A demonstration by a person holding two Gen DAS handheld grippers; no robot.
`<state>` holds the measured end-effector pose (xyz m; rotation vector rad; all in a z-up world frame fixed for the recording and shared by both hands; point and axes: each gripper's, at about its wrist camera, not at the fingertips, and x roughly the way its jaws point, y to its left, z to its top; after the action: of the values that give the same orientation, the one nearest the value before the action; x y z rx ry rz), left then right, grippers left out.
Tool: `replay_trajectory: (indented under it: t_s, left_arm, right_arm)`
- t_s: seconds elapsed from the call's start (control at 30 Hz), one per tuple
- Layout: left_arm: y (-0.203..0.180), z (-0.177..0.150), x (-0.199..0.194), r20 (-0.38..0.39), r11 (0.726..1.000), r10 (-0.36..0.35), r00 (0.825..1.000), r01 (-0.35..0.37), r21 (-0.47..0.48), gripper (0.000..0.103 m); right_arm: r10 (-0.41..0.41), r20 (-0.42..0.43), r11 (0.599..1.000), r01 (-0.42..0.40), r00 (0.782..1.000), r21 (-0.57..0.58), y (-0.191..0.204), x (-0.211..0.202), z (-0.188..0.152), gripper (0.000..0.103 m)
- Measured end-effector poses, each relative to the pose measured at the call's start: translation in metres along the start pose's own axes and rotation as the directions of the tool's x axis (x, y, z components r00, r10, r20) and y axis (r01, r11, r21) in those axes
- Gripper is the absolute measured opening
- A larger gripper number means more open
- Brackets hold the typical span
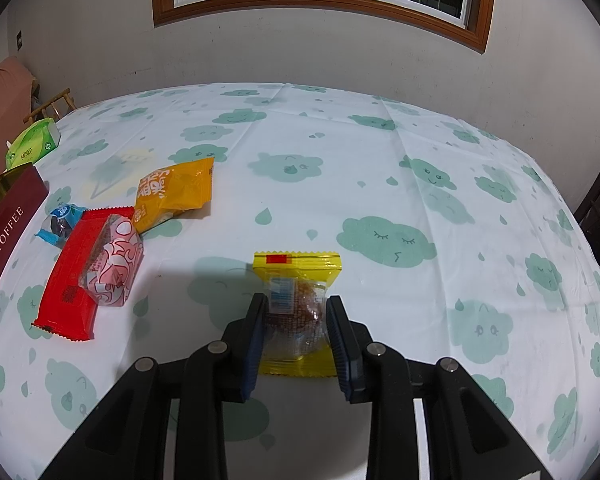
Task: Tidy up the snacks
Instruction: 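Drop the blue candy packet into the tin with the left tool while the right tool holds its packet, then move the yellow packet over the gold tin and release it with the right tool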
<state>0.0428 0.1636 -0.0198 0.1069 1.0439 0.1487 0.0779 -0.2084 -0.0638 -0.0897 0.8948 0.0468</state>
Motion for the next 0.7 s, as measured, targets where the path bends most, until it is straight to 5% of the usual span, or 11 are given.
replay_trajectory:
  t_s: [0.7]
  left_arm:
    - [-0.0091, 0.0058, 0.0011, 0.0, 0.999, -0.025, 1.0, 0.025, 0.034, 0.033]
  right_arm:
    - [-0.002, 0.0, 1.0, 0.002, 1.0, -0.001, 0.0011, 0.0002, -0.0001, 0.031]
